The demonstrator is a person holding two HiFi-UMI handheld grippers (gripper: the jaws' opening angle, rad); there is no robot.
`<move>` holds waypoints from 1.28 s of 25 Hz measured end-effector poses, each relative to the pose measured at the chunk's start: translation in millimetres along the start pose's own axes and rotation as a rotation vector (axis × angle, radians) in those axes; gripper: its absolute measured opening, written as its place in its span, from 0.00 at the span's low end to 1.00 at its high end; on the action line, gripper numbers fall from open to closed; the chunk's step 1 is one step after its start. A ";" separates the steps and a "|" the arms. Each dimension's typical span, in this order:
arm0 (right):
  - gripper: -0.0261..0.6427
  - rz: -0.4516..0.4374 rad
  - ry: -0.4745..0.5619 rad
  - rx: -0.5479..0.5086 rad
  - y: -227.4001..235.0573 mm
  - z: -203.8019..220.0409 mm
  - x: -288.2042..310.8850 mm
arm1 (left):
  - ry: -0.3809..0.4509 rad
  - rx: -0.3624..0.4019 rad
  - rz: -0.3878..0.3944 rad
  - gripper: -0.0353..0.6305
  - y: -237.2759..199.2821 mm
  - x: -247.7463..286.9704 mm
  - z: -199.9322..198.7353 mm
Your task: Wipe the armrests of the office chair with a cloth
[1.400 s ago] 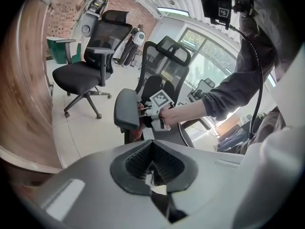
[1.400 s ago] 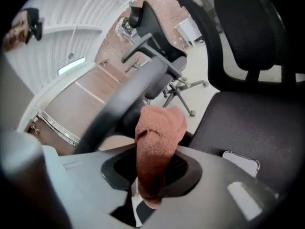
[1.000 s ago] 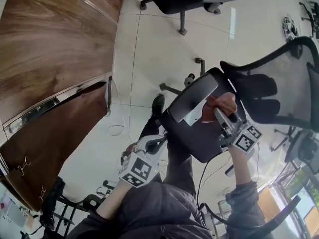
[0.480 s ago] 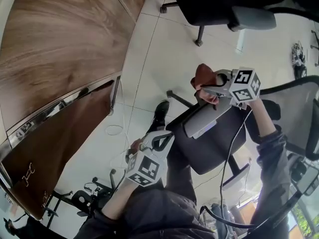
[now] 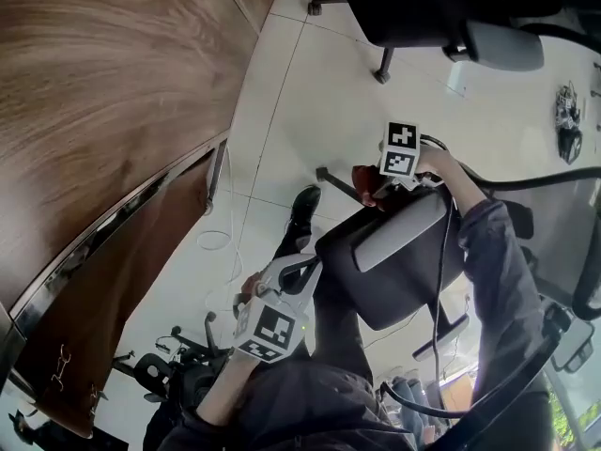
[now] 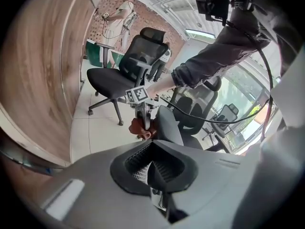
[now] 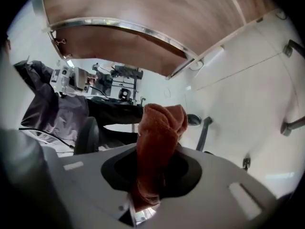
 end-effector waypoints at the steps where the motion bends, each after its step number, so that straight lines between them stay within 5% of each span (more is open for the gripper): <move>1: 0.17 0.019 -0.023 0.003 10.2 1.8 4.6 | -0.004 -0.009 -0.005 0.07 -2.3 -1.1 2.2; 13: 0.17 0.285 -0.005 0.006 93.5 10.9 47.9 | -0.049 -0.059 -0.041 0.07 -9.8 -7.2 26.4; 22: 0.17 0.113 0.149 -0.172 4.2 -11.3 2.3 | -0.018 -0.025 -0.025 0.07 -0.2 -12.9 5.7; 25: 0.17 0.065 0.122 -0.227 -12.8 -14.6 -16.5 | -0.016 -0.019 -0.029 0.07 -2.6 -12.3 3.5; 32: 0.17 -0.206 0.011 -0.210 -43.3 -13.8 -9.0 | -0.042 -0.033 -0.030 0.07 -4.8 -12.6 15.9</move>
Point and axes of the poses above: the fingertips, and each gripper's own axes: x forward along the fingers, y to its right, z out of its underside, the point moved 2 cm from there along -x, backward along the fingers, and after that the axes turned 2 degrees about x, right-handed, at the moved point
